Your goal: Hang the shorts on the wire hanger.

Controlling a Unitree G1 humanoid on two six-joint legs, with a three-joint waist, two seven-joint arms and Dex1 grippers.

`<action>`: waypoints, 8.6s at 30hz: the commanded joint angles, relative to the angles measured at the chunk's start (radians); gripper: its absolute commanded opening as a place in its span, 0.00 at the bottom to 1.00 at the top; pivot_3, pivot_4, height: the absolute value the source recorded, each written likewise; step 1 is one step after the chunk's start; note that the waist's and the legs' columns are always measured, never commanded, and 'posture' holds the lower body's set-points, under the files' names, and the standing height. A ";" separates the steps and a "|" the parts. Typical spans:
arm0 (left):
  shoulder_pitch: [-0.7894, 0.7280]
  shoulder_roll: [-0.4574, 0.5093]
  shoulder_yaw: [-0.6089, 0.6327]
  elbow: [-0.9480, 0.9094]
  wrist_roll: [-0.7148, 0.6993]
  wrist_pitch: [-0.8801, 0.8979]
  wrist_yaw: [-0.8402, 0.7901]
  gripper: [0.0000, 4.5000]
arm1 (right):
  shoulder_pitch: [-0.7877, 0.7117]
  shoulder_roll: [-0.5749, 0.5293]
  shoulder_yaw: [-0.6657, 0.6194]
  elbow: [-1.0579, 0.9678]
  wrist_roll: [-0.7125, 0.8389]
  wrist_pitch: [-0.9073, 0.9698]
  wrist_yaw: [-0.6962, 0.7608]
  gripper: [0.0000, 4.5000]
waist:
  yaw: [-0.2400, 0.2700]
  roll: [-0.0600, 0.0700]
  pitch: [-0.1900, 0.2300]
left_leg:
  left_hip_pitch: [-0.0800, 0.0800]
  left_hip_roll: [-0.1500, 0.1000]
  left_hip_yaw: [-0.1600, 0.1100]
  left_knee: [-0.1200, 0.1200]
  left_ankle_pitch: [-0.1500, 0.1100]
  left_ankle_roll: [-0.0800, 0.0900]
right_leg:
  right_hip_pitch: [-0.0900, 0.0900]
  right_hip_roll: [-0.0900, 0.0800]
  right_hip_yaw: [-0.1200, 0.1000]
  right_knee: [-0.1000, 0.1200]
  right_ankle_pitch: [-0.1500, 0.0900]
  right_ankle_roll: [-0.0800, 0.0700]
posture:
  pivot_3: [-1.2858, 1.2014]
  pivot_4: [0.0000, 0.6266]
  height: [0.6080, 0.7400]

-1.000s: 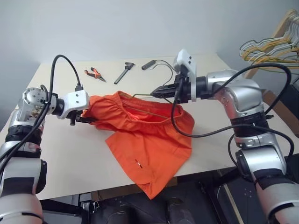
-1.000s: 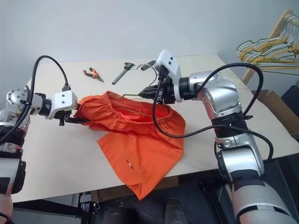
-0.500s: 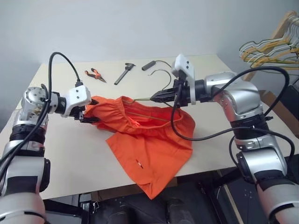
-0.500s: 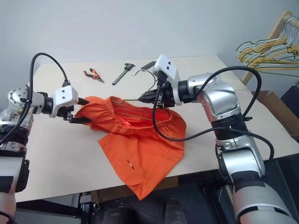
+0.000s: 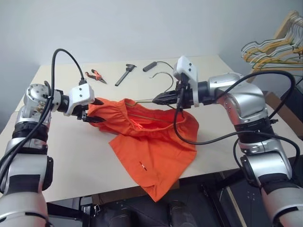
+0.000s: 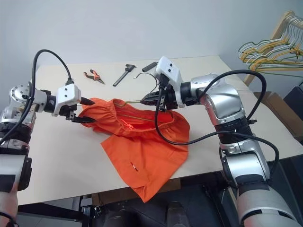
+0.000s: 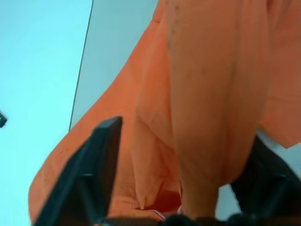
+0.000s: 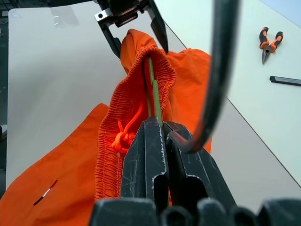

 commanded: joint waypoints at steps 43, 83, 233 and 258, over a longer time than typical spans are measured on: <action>-0.031 0.132 0.009 -0.120 0.026 -0.024 -0.092 0.85 | -0.021 -0.004 -0.054 -0.042 0.017 0.053 -0.069 0.00 | -0.002 0.000 -0.001 | 0.000 0.000 -0.001 0.000 0.000 0.000 | 0.000 0.000 0.000 0.000 0.000 0.000 | 0.47 0.04 1.00; -0.348 -0.226 -0.136 0.191 0.098 -0.114 -0.066 0.01 | -0.085 -0.033 -0.020 -0.053 0.029 0.091 0.000 0.00 | -0.056 0.000 -0.002 | 0.000 0.000 -0.003 0.002 -0.001 0.002 | 0.000 -0.001 0.001 0.001 0.001 0.001 | 0.45 0.01 1.00; 0.064 -0.296 0.377 -1.007 -0.943 0.959 0.567 1.00 | -0.031 -0.636 -0.861 0.804 -0.045 0.460 -1.225 0.13 | -0.099 0.017 0.016 | 0.024 -0.004 0.003 -0.024 -0.003 0.004 | 0.019 -0.001 0.013 -0.029 0.003 0.006 | 0.41 0.11 1.00; 0.099 -0.288 0.353 -0.985 -0.899 0.899 0.549 1.00 | 0.302 -0.437 -0.865 -0.054 -0.181 0.099 -1.292 0.99 | -0.113 0.021 0.012 | 0.031 -0.004 0.008 -0.024 -0.001 0.001 | 0.022 0.000 0.021 -0.027 0.003 0.010 | 0.40 0.08 1.00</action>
